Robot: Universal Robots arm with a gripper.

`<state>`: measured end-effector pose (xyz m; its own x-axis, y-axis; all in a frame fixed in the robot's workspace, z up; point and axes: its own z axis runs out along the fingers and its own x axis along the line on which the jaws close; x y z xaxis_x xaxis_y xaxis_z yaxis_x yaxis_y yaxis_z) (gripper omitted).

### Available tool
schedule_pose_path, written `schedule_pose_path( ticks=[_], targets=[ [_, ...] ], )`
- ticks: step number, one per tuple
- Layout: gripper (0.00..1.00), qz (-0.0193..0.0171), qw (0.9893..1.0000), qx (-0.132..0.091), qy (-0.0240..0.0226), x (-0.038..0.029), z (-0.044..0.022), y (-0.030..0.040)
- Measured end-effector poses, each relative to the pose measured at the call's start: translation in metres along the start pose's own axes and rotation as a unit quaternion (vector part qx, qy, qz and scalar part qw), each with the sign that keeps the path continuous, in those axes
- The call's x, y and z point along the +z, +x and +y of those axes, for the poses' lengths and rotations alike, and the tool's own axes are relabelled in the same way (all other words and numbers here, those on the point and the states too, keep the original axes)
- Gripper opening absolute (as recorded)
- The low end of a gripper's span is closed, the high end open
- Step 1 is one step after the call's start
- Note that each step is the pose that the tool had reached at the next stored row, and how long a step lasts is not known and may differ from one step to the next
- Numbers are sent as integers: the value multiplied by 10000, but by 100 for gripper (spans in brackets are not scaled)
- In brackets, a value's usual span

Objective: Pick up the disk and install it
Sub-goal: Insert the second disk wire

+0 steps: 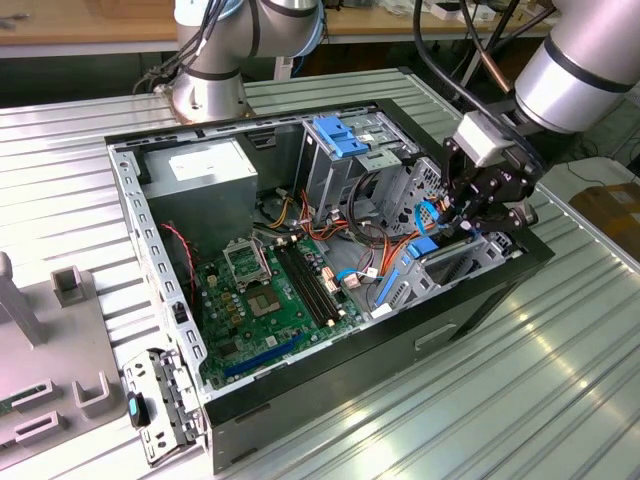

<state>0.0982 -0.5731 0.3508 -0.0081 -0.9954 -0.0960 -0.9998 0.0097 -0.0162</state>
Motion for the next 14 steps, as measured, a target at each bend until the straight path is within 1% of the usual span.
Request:
schedule_pose_path(
  ticks=[1,3,5,14],
  targets=[
    [24,1,10000,0,0,-29,0,-3],
    [22,-1,10000,0,1,-32,0,-5],
    [11,0,10000,0,1,-33,0,-6],
    [11,0,10000,0,1,-33,0,-11]
  ],
)
